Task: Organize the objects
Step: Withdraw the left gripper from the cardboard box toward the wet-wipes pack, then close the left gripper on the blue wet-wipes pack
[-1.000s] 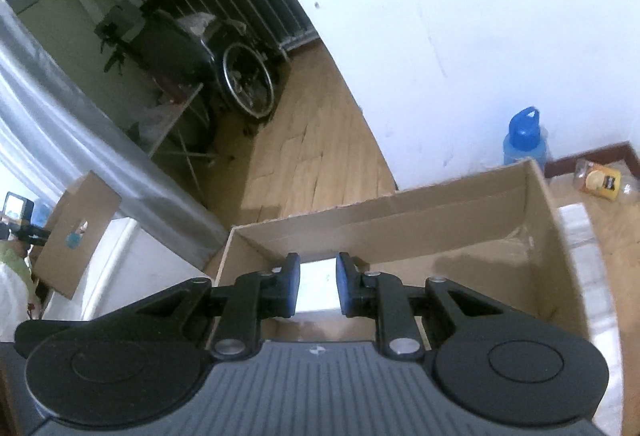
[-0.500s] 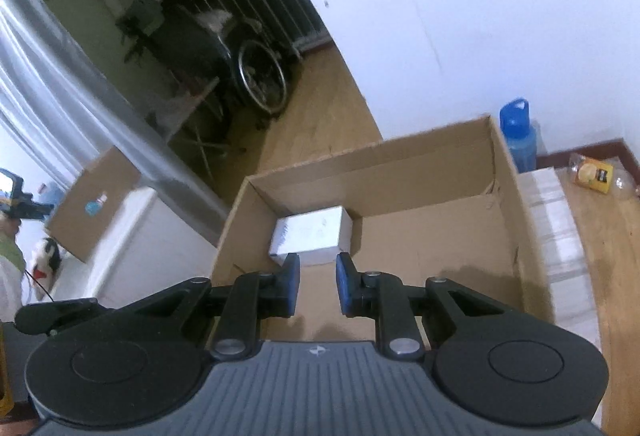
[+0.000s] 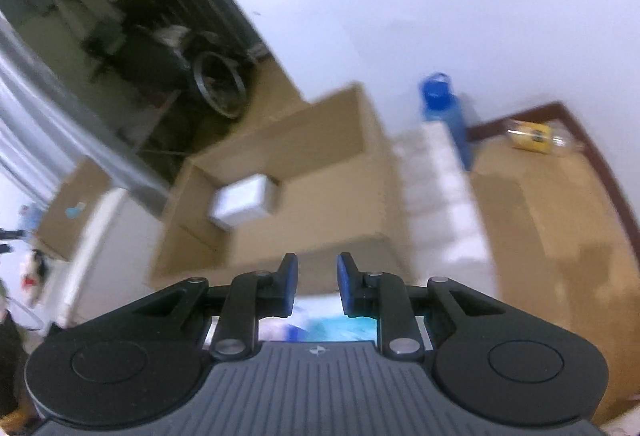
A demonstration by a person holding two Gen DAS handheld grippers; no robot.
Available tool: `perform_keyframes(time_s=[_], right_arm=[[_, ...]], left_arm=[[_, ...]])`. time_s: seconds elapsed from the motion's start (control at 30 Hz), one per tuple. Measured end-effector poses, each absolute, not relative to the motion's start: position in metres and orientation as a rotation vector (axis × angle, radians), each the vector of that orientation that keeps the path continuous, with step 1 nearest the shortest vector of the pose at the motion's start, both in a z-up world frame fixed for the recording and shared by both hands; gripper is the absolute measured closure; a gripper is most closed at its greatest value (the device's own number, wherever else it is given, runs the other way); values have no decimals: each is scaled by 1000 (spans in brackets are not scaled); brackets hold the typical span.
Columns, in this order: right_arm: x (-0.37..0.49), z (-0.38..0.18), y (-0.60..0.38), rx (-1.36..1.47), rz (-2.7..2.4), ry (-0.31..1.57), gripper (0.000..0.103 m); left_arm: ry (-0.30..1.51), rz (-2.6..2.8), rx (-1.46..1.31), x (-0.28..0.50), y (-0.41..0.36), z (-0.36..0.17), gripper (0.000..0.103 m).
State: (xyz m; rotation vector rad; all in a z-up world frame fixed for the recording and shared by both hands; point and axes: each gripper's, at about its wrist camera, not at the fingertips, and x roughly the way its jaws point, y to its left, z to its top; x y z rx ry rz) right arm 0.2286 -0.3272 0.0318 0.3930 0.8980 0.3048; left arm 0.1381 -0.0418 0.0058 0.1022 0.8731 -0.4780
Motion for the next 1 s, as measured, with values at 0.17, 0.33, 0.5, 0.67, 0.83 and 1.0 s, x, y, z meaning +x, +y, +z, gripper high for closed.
perform_keyframes(time_s=[0.17, 0.33, 0.5, 0.67, 0.83, 1.0], right_arm=[[230, -6, -338, 429, 276, 983, 79], [235, -35, -343, 436, 279, 1023, 67], [238, -56, -343, 458, 292, 1056, 48], [240, -79, -345, 526, 298, 1100, 49], [241, -80, -345, 520, 312, 1064, 52], [243, -85, -344, 578, 367, 1083, 63]], left_arm=[[916, -524, 92, 148, -68, -19, 54], [944, -503, 30, 161, -76, -33, 46], [981, -507, -11, 173, -80, -46, 41], [1004, -505, -30, 179, -82, -54, 36], [1036, -506, -75, 180, -77, -63, 36], [1077, -526, -150, 183, -74, -73, 42]])
